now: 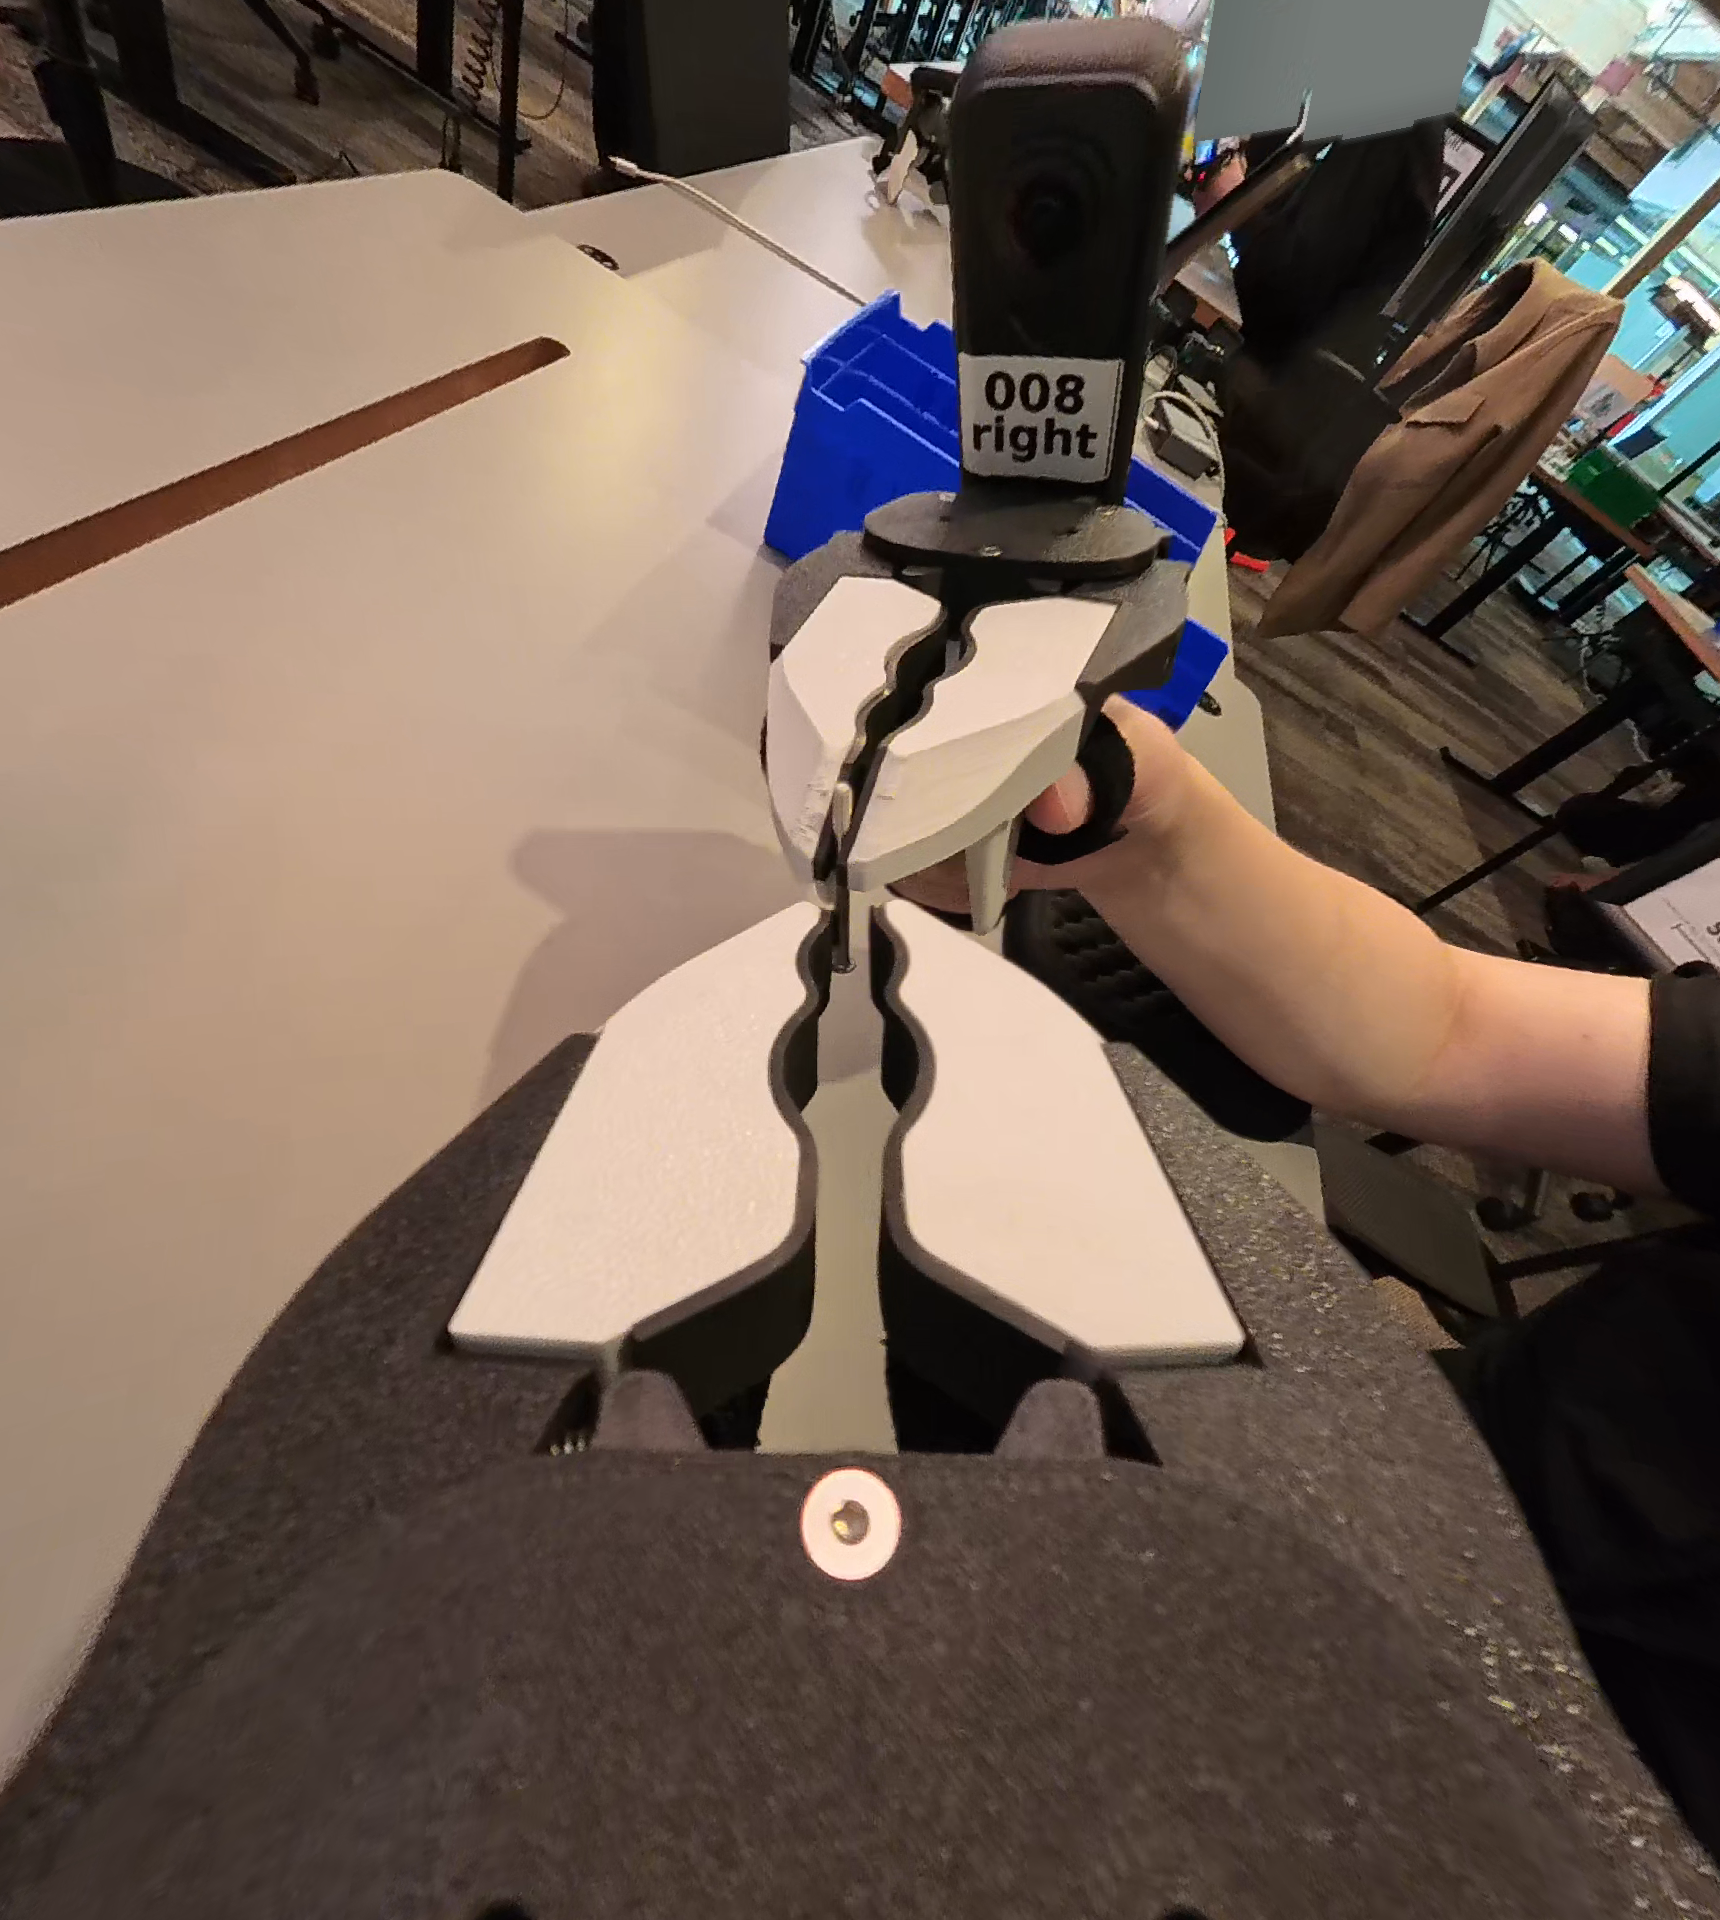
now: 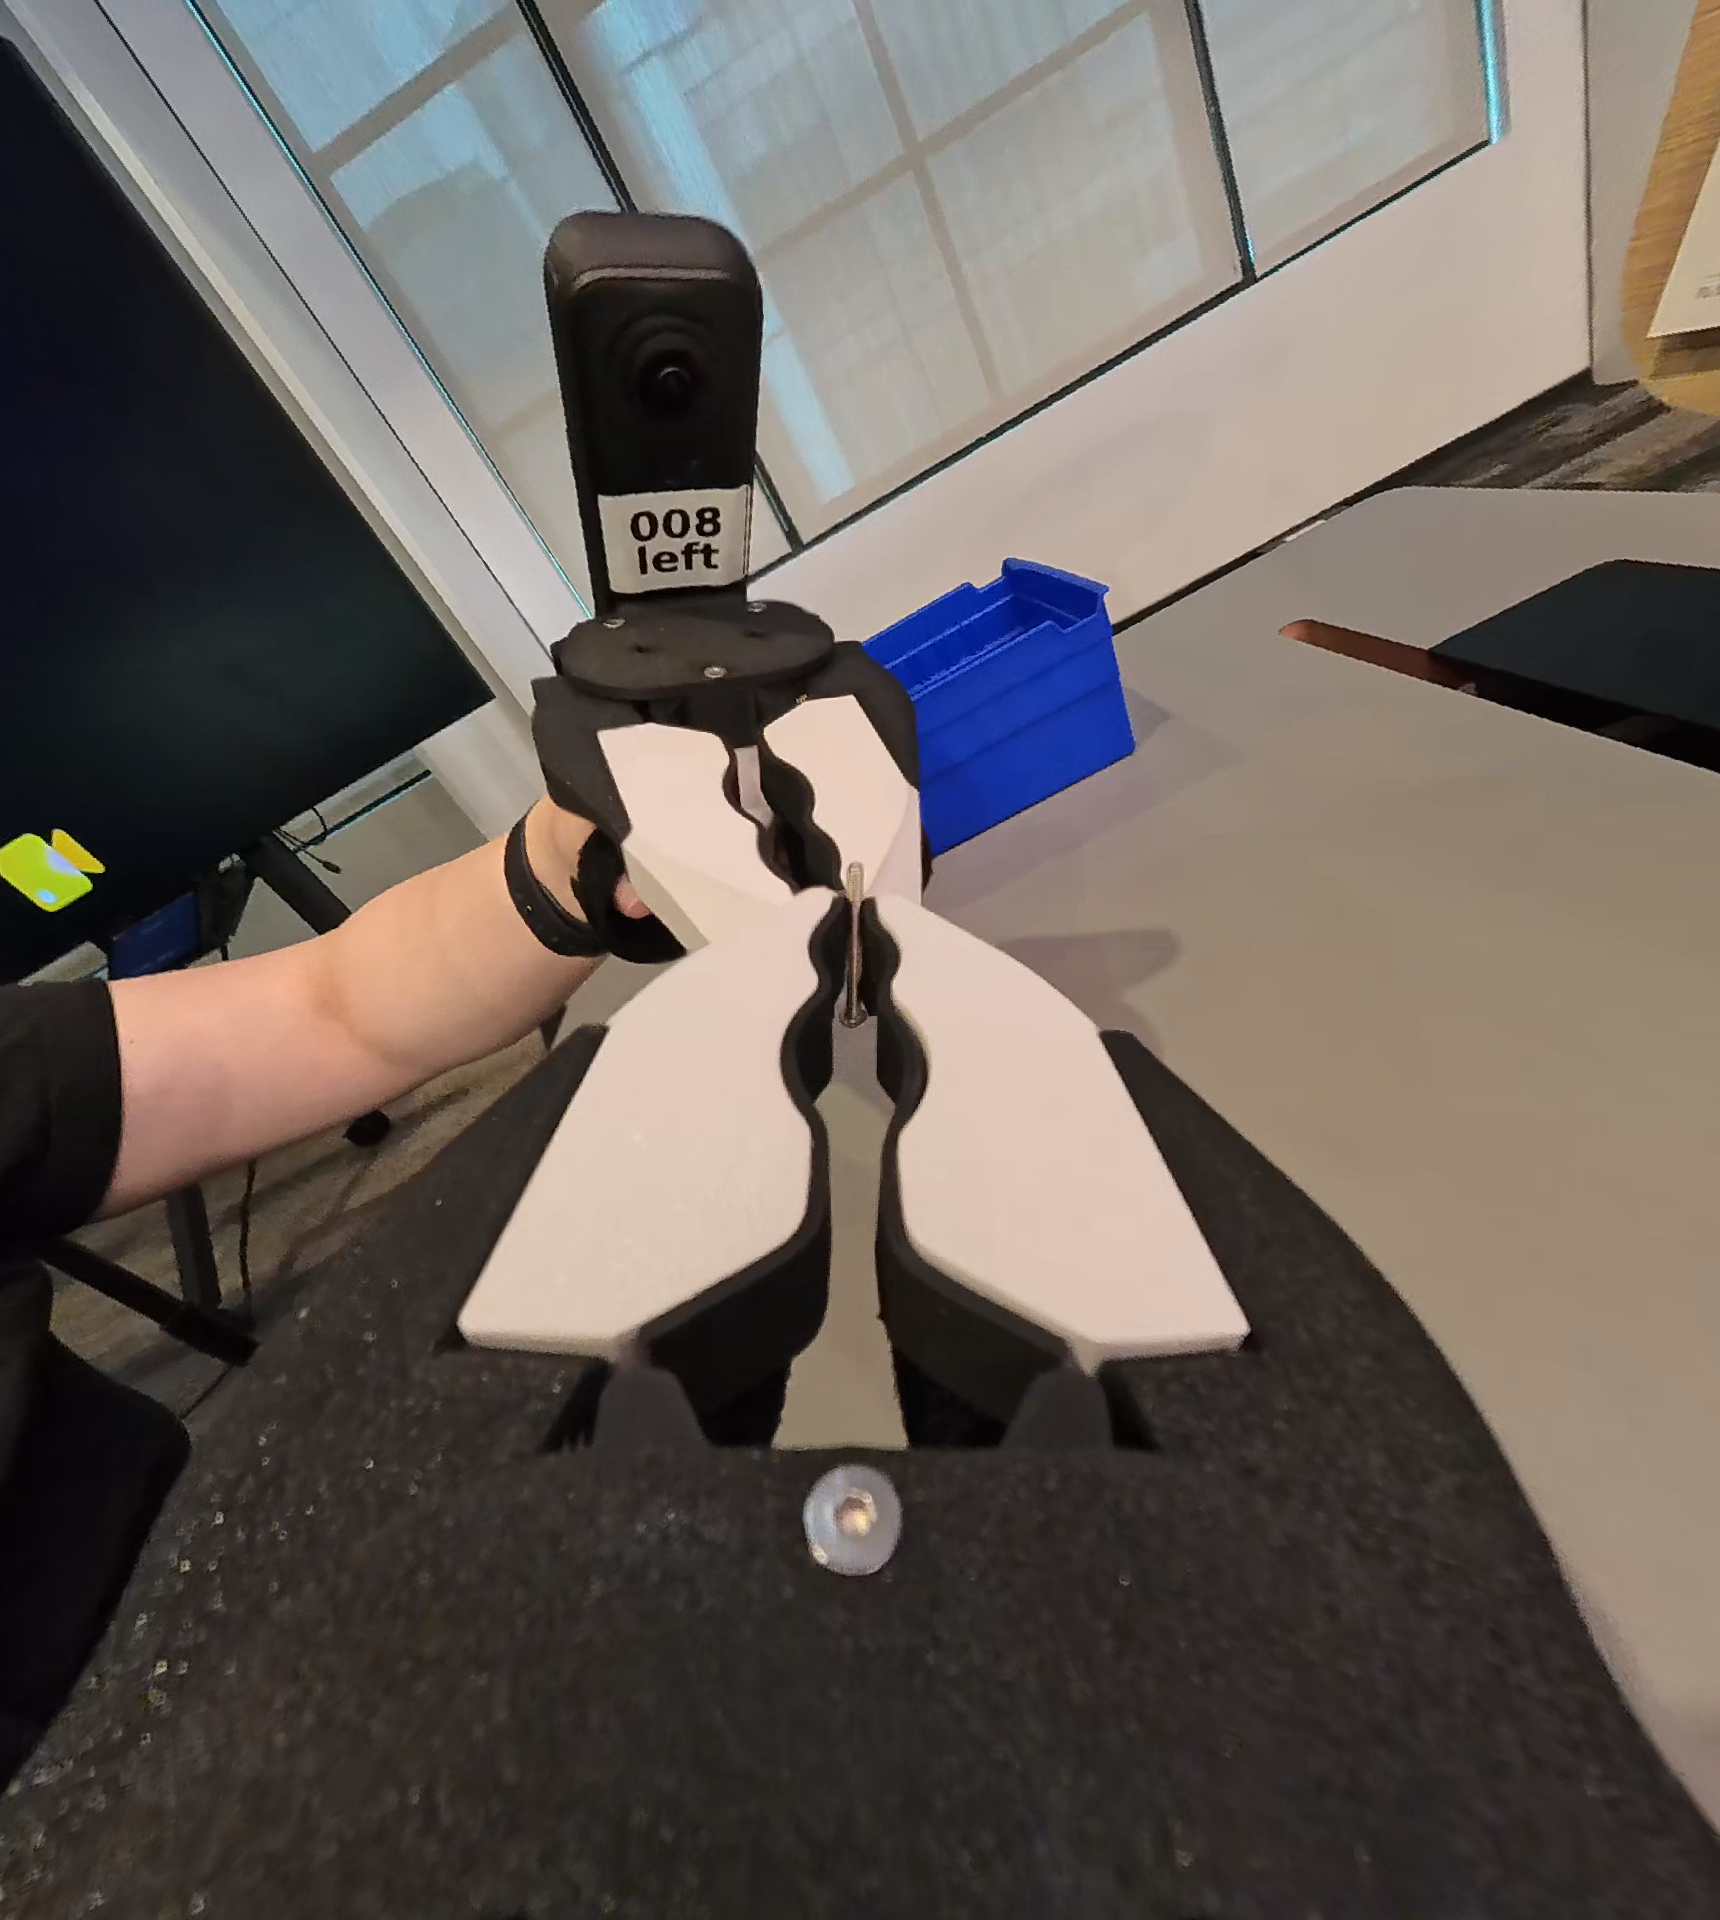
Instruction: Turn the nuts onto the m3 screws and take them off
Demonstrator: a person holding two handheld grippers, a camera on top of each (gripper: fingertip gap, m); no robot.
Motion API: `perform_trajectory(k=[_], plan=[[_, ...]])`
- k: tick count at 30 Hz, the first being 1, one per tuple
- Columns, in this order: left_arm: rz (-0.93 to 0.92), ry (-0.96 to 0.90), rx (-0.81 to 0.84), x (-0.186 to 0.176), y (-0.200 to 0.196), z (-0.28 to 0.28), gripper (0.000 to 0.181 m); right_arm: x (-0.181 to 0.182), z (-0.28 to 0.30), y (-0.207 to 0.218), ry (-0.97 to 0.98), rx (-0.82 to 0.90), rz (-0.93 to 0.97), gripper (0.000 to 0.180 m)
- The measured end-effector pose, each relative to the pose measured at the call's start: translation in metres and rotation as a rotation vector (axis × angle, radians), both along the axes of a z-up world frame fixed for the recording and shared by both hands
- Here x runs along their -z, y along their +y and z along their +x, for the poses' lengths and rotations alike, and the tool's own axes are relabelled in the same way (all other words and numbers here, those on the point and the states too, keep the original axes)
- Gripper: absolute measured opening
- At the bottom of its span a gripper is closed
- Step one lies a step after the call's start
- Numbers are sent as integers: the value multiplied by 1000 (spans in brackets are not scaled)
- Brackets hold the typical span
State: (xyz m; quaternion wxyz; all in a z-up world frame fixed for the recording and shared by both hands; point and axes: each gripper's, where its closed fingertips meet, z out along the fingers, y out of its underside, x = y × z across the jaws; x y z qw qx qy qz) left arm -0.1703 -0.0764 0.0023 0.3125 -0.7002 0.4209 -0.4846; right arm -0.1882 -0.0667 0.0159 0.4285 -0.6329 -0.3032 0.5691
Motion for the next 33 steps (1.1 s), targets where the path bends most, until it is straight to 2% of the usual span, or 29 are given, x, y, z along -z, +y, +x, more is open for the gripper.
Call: perform_trajectory(k=[16,17,19,21,23,29,33], plan=[[21,5,-10,1,2,0,2,-1,1,0,-4,5,7,2],[21,0,-8,1,1,0,2,-2,1,0,-2,8,16,4],[26,-6,-12,-1,2,-3,2,-4,4,4,-4,42,37,27],[36,-15,-31,-3,2,-10,2,-5,11,5,-22,60,120,27],[53,-12,-66,-5,4,-23,2,10,15,5,-135,59,242,23],[150,45,-194,-11,11,-79,2,100,-19,-15,-577,-169,439,13],[179,75,-237,-11,9,-106,2,130,-41,-12,-781,-219,560,14]])
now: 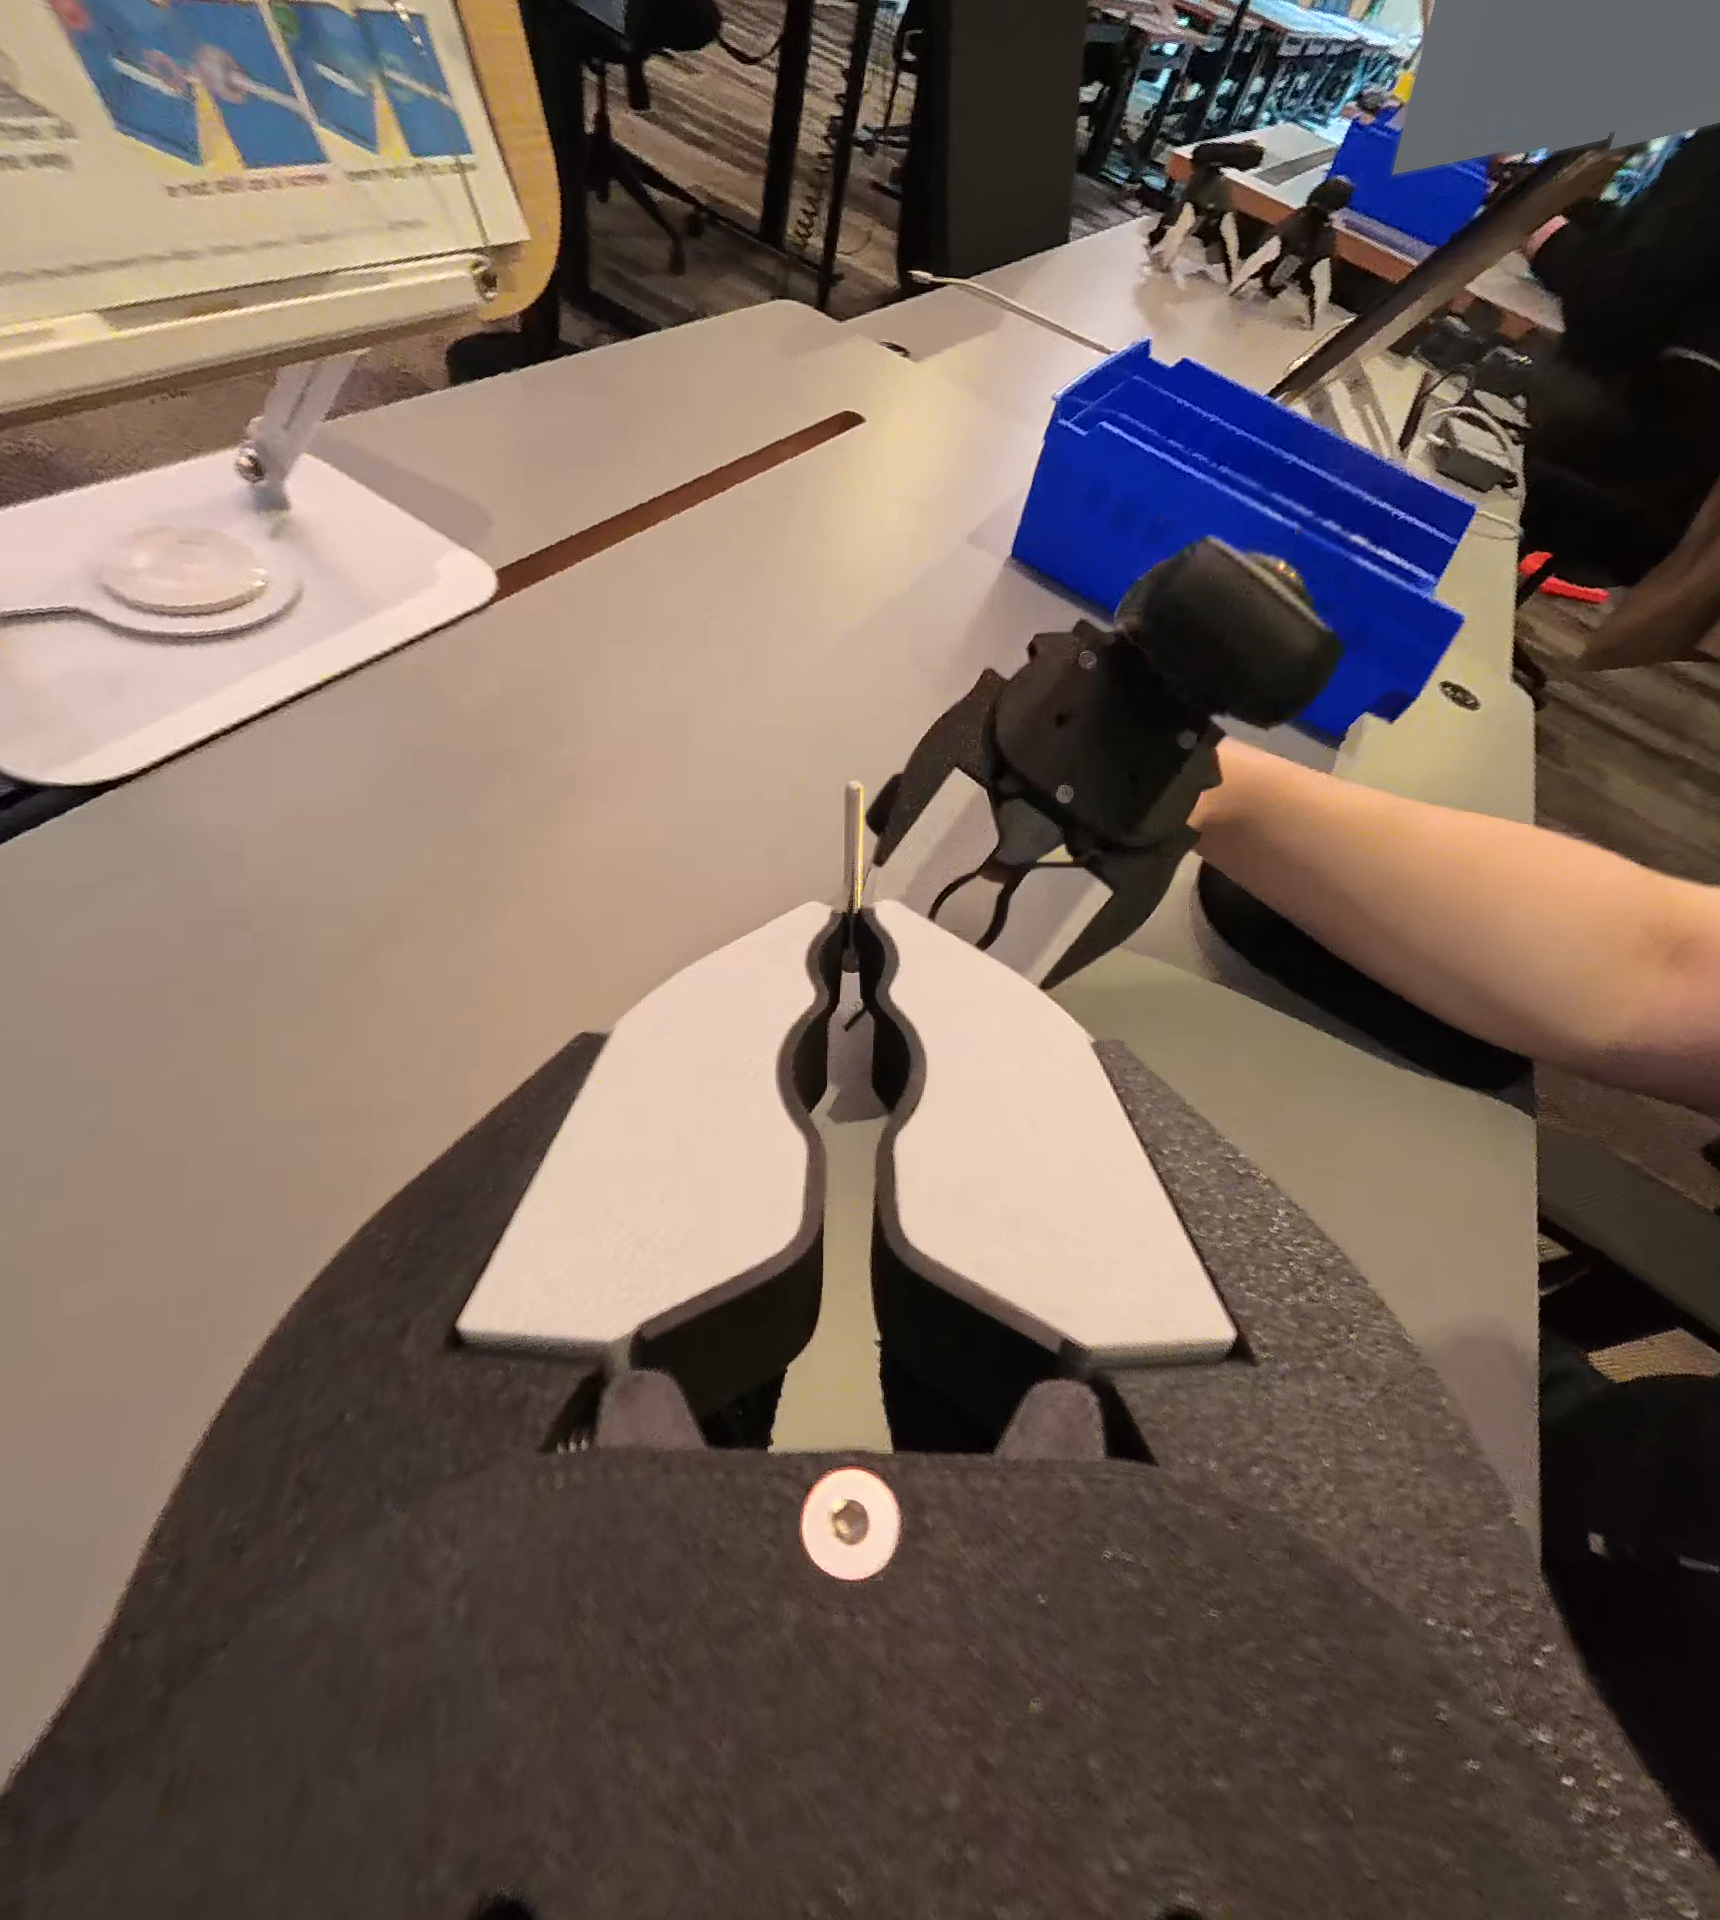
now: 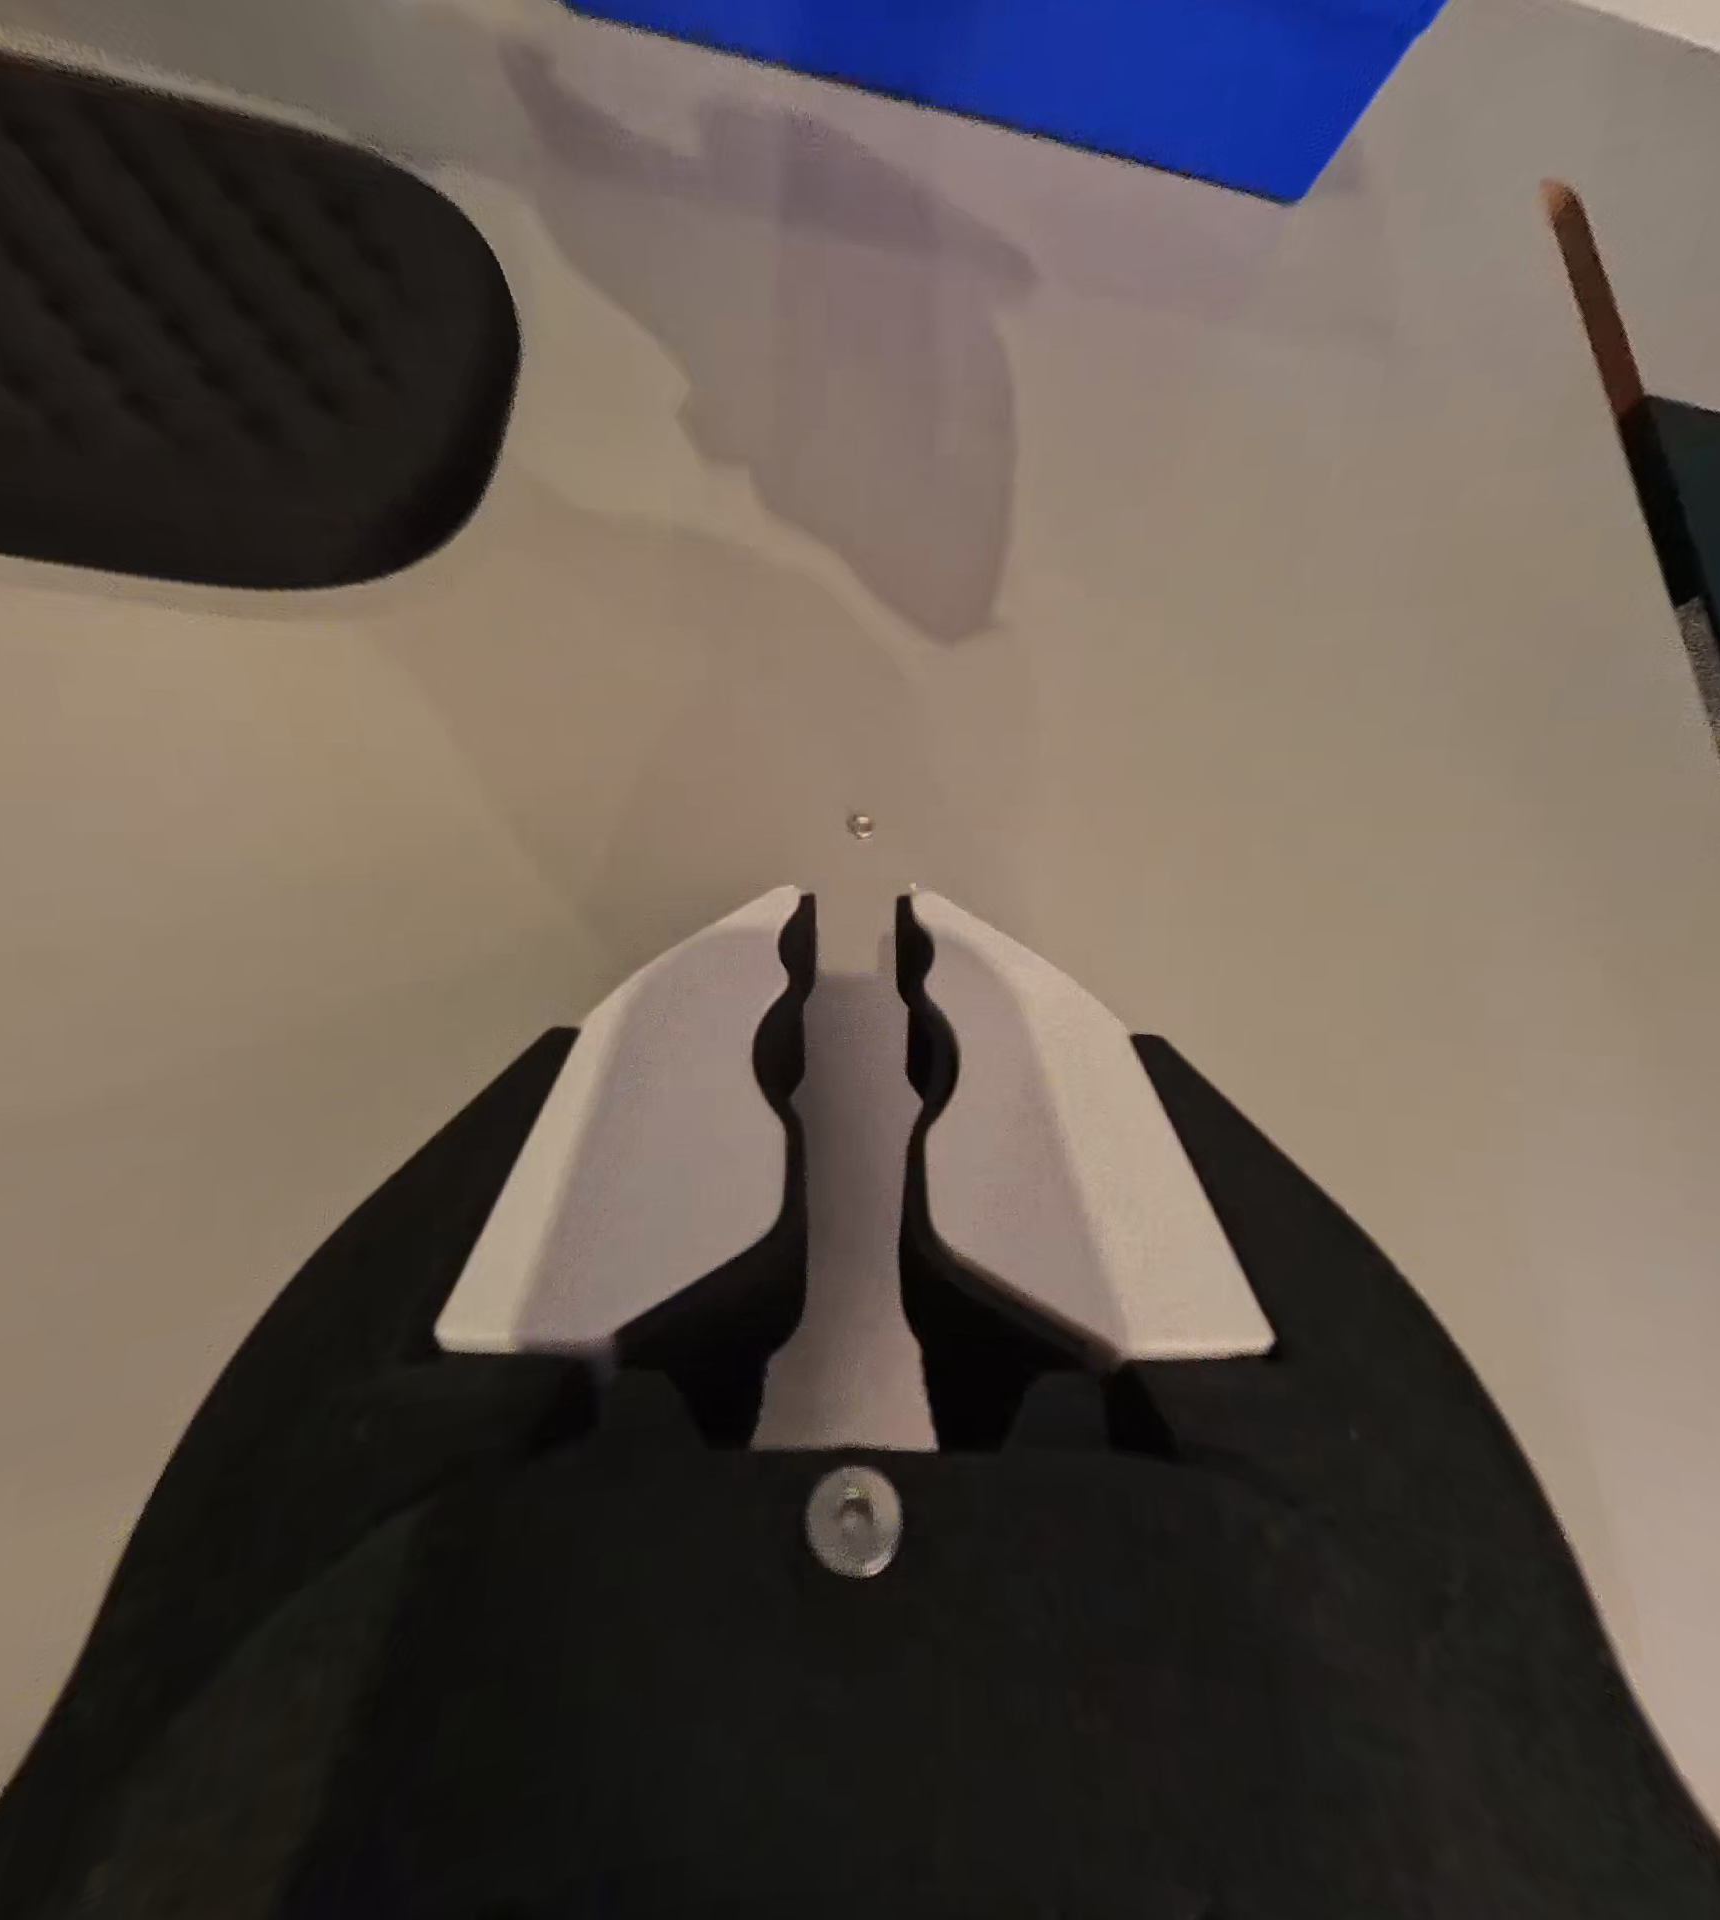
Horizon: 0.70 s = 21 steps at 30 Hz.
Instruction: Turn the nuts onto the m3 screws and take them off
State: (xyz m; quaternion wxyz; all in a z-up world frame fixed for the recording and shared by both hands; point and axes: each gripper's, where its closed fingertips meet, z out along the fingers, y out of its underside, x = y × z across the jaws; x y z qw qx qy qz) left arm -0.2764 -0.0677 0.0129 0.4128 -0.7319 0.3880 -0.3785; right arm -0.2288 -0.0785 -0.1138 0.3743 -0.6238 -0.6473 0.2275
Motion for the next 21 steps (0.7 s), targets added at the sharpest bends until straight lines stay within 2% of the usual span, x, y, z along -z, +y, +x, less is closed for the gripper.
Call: perform_trajectory(k=[7,12,21], plan=[[10,23,6,6,-13,-21,2,14,-16,3,-62,-139,9,9],[-18,-3,40,2,-24,-26,2,3,-28,2,-41,-282,-36,11],[-33,-14,82,-6,-38,-35,2,22,-31,5,-202,-455,-32,13]])
